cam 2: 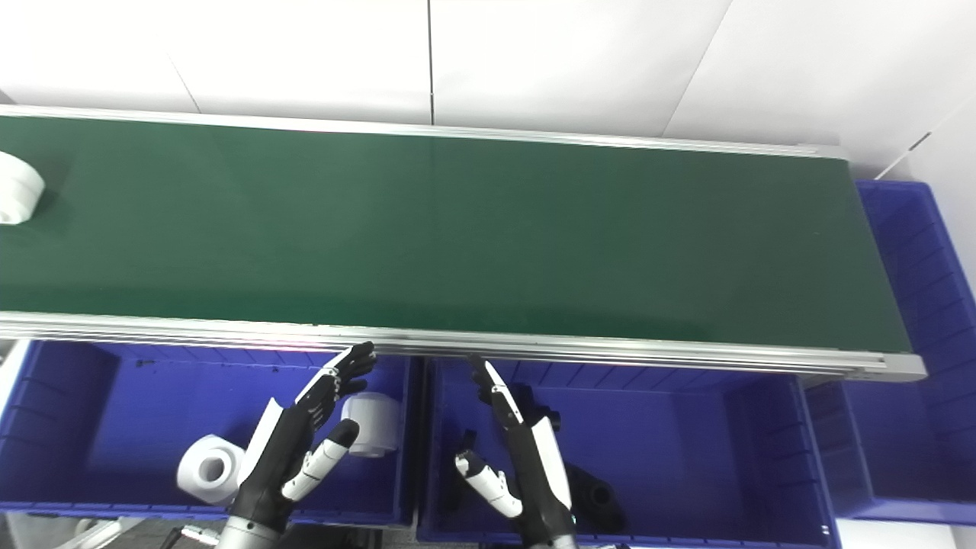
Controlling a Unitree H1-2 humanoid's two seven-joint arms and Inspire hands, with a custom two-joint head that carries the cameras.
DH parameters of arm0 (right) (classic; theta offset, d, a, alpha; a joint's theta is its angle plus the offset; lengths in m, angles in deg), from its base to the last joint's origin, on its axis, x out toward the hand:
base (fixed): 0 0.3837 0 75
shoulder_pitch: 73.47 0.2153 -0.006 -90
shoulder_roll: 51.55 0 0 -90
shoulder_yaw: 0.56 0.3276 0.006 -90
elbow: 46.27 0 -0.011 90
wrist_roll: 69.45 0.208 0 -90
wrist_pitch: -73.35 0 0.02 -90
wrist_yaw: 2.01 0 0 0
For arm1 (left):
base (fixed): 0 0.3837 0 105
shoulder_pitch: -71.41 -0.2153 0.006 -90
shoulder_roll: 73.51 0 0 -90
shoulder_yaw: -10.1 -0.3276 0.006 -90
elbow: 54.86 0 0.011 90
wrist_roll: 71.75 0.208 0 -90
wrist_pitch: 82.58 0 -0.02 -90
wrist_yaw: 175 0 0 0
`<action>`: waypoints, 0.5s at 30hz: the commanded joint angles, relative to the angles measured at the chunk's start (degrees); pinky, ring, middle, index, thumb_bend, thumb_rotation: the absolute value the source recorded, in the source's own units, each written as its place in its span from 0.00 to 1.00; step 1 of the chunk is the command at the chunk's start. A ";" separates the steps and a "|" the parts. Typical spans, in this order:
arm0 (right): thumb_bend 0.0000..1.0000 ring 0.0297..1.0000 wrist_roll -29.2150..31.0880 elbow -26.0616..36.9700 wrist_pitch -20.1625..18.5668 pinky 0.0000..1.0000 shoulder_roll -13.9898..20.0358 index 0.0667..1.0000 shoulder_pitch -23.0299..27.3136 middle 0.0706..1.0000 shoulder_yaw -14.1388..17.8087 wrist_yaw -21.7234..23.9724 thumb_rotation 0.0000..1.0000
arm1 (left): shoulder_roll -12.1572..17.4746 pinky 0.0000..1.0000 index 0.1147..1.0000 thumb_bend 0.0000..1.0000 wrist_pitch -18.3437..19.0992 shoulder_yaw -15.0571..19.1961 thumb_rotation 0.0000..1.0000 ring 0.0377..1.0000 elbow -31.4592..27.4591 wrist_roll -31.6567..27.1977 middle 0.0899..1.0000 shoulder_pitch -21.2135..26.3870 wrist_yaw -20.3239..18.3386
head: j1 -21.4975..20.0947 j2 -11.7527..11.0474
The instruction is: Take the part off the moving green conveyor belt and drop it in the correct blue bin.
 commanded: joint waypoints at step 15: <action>0.82 0.92 -0.02 -0.86 2.58 0.88 -1.18 0.94 0.36 0.94 -0.96 -0.41 1.00 | -0.32 0.84 0.87 0.63 -1.95 -0.27 0.87 0.87 -0.80 -0.73 0.86 -0.36 0.29 | 0.01 0.09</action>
